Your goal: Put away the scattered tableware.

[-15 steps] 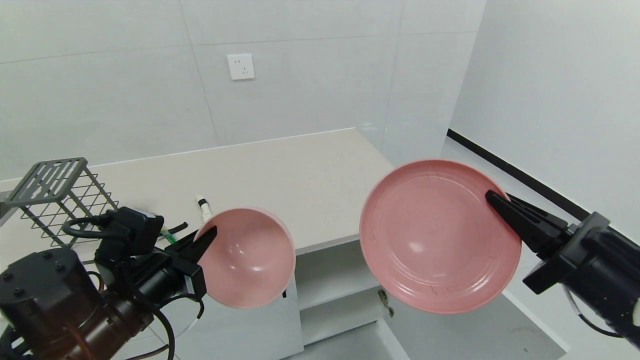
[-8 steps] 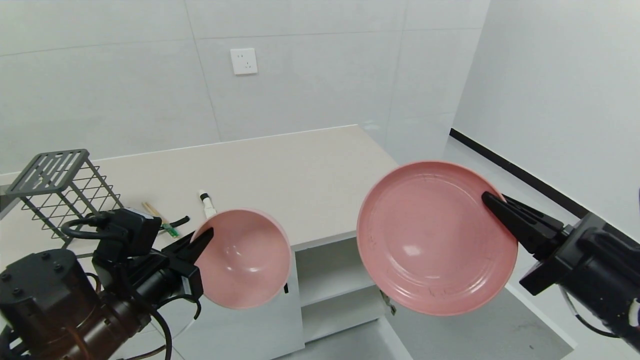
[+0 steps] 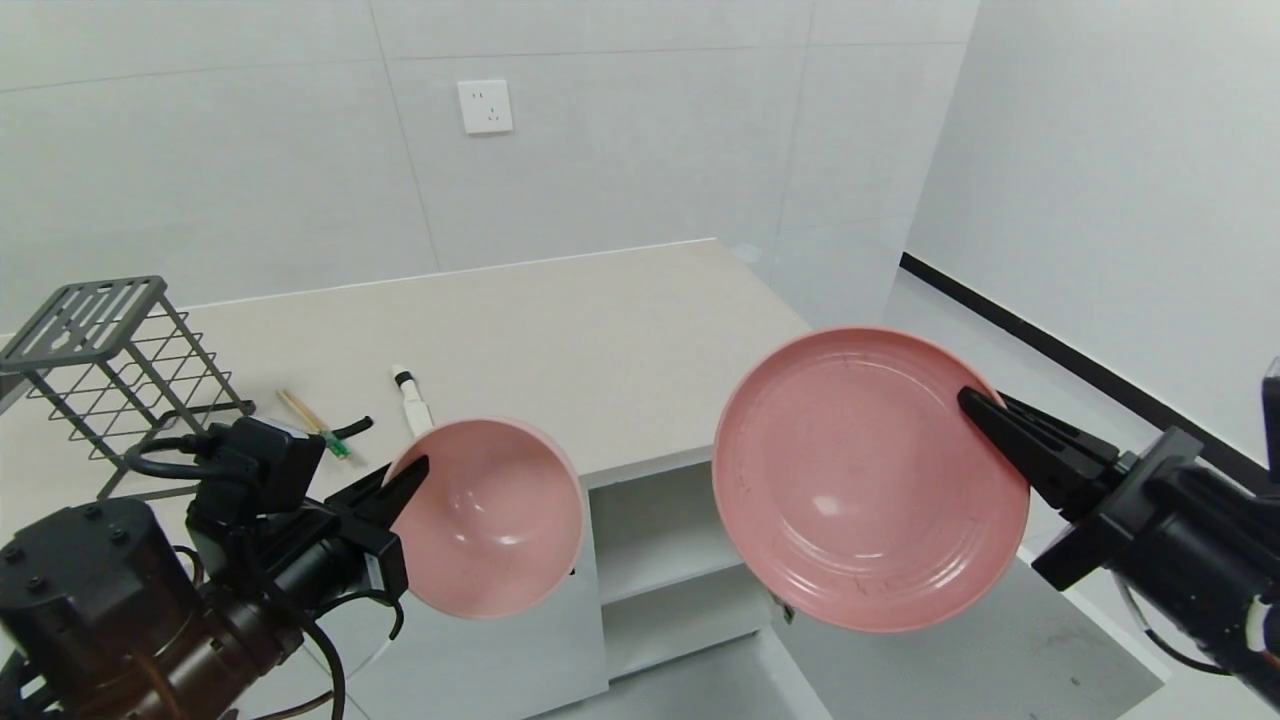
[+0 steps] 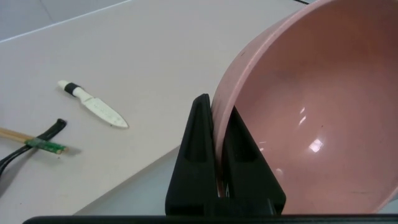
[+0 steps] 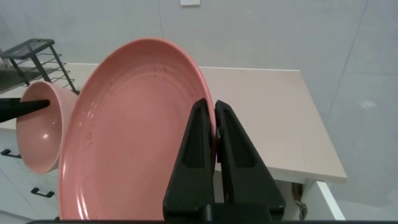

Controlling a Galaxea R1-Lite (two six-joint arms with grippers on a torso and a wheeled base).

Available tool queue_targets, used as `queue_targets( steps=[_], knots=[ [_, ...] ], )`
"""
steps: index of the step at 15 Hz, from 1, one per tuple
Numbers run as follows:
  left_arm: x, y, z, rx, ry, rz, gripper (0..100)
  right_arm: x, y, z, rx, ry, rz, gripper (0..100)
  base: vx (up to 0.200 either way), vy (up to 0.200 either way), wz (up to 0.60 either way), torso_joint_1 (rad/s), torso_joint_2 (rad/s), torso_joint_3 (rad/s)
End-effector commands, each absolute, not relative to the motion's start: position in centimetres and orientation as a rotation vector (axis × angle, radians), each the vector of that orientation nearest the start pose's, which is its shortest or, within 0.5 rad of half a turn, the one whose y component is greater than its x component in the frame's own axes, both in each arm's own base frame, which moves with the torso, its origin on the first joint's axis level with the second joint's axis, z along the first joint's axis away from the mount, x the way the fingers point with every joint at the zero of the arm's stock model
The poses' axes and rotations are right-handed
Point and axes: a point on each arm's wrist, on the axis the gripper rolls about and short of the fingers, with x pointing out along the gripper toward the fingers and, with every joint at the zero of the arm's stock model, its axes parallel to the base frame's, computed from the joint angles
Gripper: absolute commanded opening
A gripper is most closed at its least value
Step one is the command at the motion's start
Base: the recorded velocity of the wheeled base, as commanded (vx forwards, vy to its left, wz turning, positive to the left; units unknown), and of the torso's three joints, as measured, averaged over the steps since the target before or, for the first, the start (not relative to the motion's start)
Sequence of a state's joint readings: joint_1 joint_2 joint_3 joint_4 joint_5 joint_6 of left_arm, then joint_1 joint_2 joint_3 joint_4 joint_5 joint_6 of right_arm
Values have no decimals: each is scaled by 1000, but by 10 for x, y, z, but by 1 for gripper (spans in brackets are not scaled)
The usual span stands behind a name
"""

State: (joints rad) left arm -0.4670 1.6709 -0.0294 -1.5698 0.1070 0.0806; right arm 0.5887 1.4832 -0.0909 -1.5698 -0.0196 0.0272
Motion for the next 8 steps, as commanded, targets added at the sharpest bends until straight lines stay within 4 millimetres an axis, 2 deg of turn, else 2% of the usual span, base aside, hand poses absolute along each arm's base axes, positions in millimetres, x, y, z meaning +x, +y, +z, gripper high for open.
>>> queue_targets(
  steps=[1, 8],
  knots=[
    [175, -86, 111, 101, 56, -363, 0, 149, 99, 157, 79, -158, 570, 0, 0, 0, 0, -256, 486, 246],
    [175, -86, 112, 100, 53, -366, 0, 149, 99, 157, 75, -161, 571, 0, 0, 0, 0, -273, 546, 259]
  ],
)
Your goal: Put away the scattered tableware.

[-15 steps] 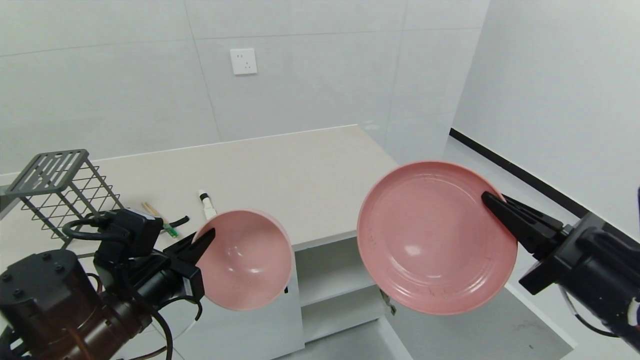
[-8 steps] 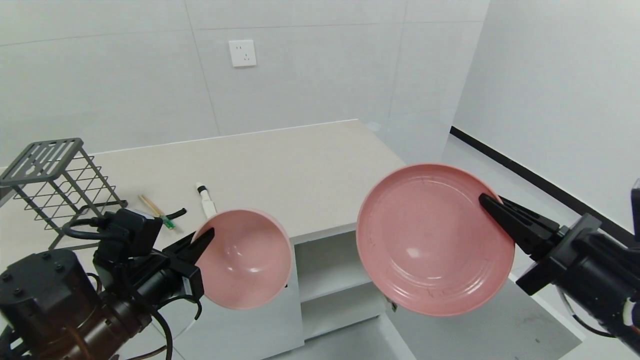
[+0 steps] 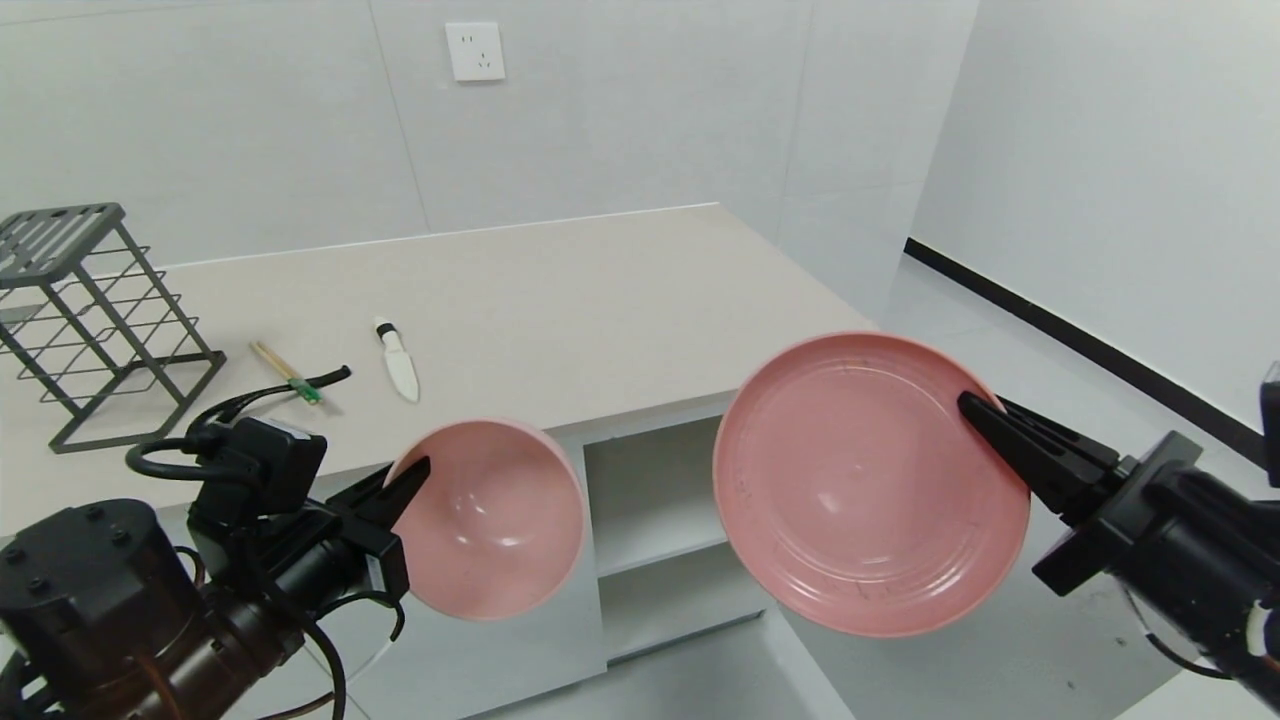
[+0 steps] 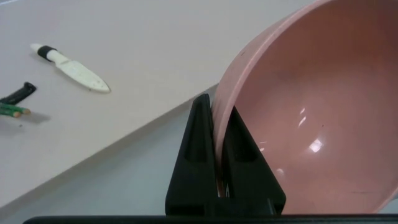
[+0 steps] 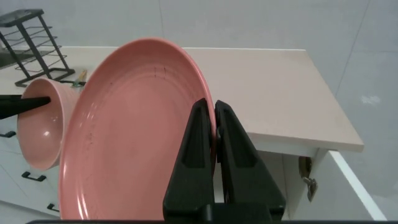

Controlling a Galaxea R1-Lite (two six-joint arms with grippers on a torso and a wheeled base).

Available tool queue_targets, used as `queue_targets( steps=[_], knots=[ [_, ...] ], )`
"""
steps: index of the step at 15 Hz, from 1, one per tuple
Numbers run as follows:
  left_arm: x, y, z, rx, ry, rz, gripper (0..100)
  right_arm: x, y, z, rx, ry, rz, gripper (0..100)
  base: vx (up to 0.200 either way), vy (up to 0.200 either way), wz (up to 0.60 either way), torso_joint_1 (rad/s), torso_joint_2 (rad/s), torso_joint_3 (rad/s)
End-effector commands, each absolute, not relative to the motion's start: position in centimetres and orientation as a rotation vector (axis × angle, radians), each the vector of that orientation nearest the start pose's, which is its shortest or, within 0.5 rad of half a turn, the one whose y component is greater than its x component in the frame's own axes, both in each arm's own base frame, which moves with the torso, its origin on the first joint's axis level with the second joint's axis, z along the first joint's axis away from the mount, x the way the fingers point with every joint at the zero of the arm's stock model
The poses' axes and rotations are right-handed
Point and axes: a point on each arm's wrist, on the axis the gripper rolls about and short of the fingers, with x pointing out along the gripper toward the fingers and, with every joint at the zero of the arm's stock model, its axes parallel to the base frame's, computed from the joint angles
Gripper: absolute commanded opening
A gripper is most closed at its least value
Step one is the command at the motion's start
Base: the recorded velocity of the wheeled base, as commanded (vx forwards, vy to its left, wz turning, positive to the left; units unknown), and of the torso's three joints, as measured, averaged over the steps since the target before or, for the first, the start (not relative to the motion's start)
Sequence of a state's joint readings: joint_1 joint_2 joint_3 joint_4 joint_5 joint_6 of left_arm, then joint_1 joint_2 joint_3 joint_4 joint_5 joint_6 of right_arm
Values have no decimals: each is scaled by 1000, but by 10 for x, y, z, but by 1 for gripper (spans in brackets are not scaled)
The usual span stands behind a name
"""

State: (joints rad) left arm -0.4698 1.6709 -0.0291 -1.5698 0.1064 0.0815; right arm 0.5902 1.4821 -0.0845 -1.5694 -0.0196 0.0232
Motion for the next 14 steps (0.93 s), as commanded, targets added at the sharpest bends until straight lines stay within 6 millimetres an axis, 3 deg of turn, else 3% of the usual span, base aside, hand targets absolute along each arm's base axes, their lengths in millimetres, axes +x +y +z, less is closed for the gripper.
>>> queue_targets(
  steps=[1, 14],
  knots=[
    [175, -86, 112, 101, 53, -364, 0, 149, 99, 157, 75, -160, 571, 0, 0, 0, 0, -266, 510, 246],
    [174, -86, 113, 99, 47, -366, 0, 147, 98, 155, 71, -149, 570, 0, 0, 0, 0, -257, 486, 229]
  ],
)
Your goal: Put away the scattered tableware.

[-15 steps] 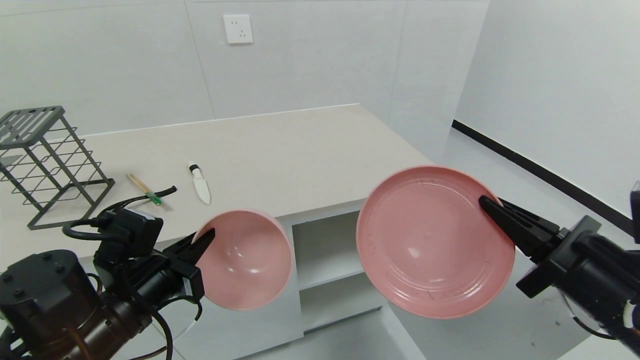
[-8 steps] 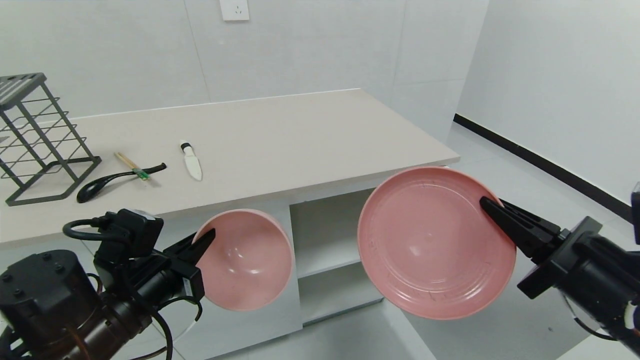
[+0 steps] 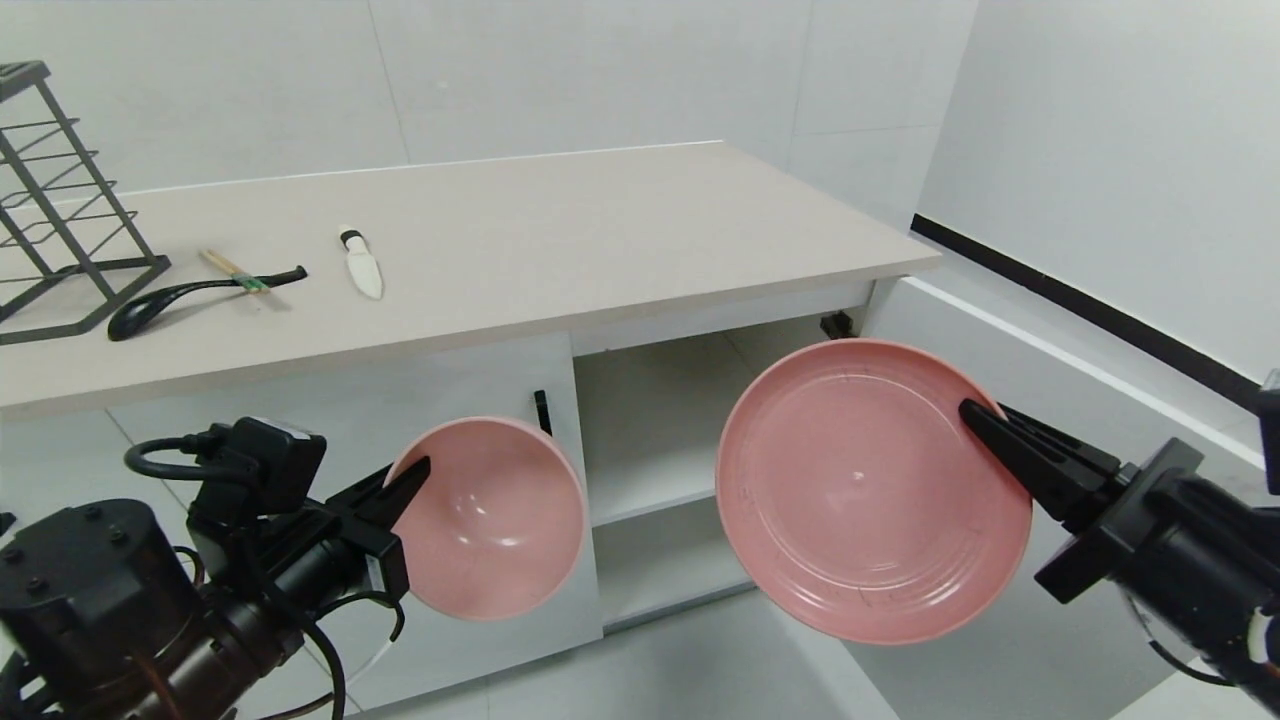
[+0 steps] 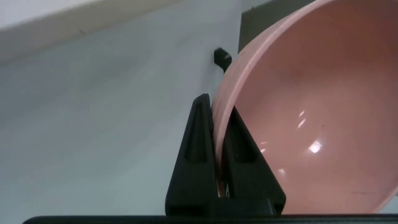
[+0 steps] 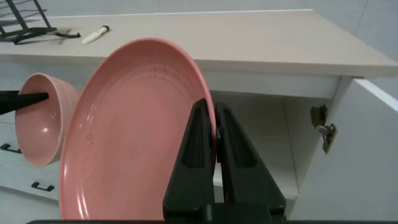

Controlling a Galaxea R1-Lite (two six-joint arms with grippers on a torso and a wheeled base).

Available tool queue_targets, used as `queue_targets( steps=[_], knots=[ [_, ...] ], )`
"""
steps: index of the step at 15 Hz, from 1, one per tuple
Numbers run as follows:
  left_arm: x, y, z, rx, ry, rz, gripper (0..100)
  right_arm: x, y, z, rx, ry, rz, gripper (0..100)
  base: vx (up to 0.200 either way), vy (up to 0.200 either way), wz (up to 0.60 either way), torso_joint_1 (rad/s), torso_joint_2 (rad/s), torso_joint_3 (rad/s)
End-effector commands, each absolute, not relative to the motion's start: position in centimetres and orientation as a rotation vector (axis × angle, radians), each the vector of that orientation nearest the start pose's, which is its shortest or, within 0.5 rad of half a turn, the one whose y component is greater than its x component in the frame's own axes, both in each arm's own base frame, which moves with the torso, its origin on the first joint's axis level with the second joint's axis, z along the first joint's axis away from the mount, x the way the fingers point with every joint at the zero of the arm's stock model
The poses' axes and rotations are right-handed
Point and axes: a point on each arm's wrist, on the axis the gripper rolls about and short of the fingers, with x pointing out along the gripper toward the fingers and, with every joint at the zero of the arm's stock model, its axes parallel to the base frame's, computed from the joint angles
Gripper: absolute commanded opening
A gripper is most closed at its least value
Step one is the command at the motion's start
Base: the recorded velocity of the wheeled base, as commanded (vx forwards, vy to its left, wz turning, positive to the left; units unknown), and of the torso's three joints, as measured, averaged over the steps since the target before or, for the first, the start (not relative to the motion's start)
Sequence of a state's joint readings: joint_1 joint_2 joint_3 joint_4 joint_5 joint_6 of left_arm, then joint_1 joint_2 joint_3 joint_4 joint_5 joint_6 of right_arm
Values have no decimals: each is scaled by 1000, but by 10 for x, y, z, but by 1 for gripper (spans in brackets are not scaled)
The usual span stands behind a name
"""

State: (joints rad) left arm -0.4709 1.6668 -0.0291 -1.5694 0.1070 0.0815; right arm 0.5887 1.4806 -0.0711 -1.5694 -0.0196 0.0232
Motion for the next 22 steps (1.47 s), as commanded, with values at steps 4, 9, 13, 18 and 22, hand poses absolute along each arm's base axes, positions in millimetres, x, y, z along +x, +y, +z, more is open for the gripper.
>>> queue_targets(
  steps=[4, 9, 13, 18, 22],
  knots=[
    [173, -85, 112, 101, 53, -364, 0, 147, 98, 153, 69, -142, 568, 0, 0, 0, 0, -257, 356, 121],
    [173, -87, 114, 98, 44, -376, 0, 147, 98, 153, 69, -142, 570, 0, 0, 0, 0, -184, 303, 122],
    [166, -89, 119, 98, 16, -405, 0, 147, 98, 153, 68, -140, 570, 0, 50, 0, 0, -13, 162, 35],
    [160, -91, 116, 145, 22, -426, 0, 147, 98, 153, 68, -139, 570, 0, 40, 0, 0, -2, 9, 20],
    [161, -91, 116, 144, 21, -424, 0, 147, 98, 153, 69, -138, 568, 0, 0, 0, 450, -2, 2, 34]
  ],
)
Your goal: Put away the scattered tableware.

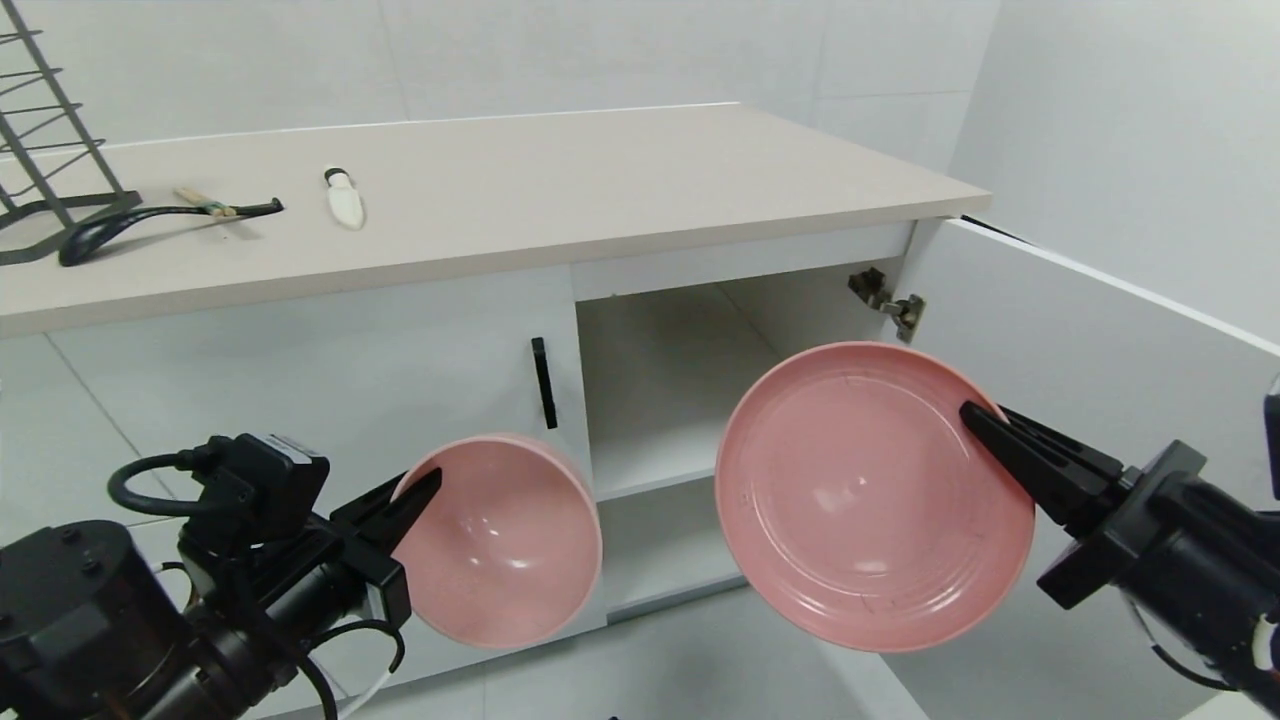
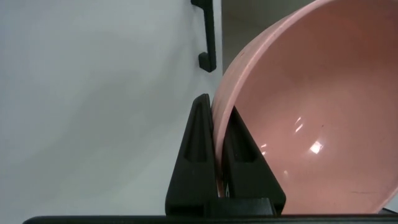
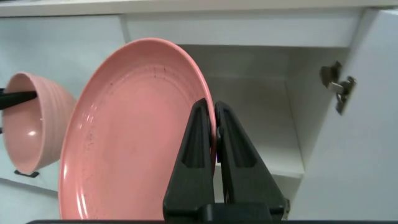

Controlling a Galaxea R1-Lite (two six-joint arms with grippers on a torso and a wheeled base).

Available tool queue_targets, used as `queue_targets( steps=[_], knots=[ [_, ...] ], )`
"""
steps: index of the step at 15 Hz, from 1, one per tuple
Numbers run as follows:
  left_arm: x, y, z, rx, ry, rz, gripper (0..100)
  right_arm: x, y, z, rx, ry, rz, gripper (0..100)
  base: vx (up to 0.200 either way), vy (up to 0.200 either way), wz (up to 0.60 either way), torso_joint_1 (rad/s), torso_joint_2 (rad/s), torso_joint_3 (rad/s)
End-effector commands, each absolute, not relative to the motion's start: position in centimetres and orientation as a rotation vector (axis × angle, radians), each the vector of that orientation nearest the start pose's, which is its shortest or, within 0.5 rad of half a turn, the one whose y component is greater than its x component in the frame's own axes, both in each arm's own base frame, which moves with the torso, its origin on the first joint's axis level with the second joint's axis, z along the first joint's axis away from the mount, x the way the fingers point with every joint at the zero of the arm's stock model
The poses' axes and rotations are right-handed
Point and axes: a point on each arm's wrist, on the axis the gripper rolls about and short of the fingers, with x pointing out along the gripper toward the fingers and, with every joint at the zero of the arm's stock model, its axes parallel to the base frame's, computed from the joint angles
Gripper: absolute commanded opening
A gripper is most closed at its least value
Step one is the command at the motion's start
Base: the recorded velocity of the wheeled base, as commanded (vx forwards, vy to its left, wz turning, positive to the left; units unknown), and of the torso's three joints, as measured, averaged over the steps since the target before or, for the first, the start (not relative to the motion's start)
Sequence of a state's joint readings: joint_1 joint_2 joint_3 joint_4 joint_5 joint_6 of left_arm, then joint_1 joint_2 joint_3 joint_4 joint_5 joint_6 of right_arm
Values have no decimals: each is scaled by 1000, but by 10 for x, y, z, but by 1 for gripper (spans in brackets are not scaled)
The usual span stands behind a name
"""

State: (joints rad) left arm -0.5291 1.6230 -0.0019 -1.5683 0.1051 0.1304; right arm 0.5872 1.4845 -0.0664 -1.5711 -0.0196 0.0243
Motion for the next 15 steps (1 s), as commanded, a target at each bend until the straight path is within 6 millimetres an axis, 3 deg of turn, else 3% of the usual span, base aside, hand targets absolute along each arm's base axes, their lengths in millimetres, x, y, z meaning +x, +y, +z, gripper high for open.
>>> queue_targets(
  steps=[1, 6, 9, 15],
  knots=[
    [161, -90, 116, 144, 21, -420, 0, 147, 98, 152, 67, -134, 570, 0, 0, 0, 0, 0, 0, 0],
    [162, -89, 116, 146, 23, -415, 0, 147, 98, 152, 67, -134, 570, 0, 0, 0, 0, 0, 0, 0],
    [161, -90, 116, 146, 21, -418, 0, 148, 98, 152, 69, -135, 573, 0, 0, 0, -600, 2, 4, 9],
    [162, -89, 115, 147, 26, -412, 0, 146, 98, 151, 65, -130, 573, 0, 0, -33, 0, 1, 1, 1]
  ],
)
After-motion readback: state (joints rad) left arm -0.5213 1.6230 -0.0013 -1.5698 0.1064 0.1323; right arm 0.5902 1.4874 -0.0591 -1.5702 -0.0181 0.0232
